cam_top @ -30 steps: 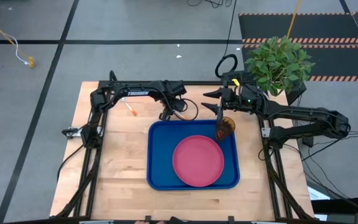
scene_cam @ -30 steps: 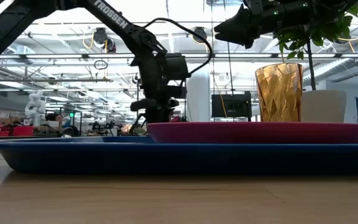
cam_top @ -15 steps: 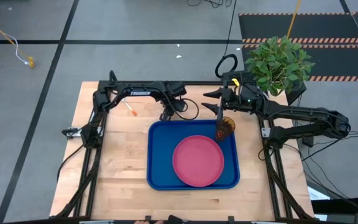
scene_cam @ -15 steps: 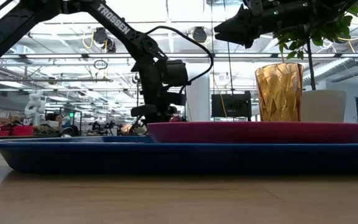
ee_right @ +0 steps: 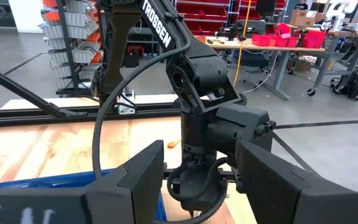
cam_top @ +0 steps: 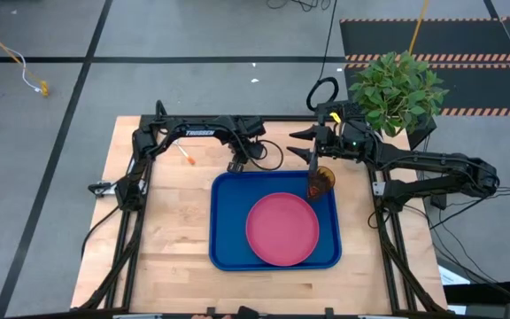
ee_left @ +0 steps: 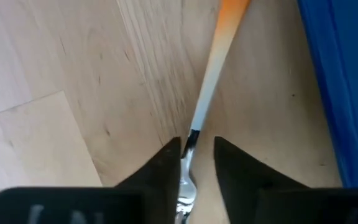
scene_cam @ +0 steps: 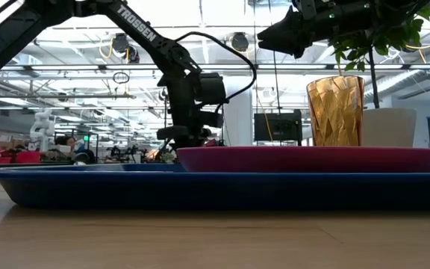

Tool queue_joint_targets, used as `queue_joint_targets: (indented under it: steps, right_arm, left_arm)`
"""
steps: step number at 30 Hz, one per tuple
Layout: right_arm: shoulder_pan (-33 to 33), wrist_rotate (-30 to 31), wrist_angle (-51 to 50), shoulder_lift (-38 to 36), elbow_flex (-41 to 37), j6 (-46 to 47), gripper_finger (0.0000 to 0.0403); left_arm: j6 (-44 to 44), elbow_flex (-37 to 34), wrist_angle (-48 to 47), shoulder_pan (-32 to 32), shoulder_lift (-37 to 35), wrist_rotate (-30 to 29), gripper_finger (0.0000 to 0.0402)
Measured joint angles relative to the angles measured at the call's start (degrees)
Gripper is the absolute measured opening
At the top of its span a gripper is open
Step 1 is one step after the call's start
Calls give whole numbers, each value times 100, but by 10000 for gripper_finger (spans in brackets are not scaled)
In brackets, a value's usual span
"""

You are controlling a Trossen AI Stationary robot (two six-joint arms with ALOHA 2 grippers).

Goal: Pick and place plate/cup/fork/spoon on tray
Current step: Put the orange fork on the blue tray to the left of the pink plate

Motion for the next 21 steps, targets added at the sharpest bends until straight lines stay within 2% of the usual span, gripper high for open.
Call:
queue_joint_targets:
  steps: [4, 7, 21]
  right_arm:
    - [-2, 0, -7, 0, 0, 0, 192]
    - [-1, 0, -22, 2, 0, 0, 192]
    - [0, 22, 50, 2, 0, -22, 192]
  left_arm:
    - [-61, 5, 39, 11, 74, -45, 35]
    - [-69, 20, 75, 16, 98, -102, 15]
    - [-234, 0, 6, 22, -224, -974, 9]
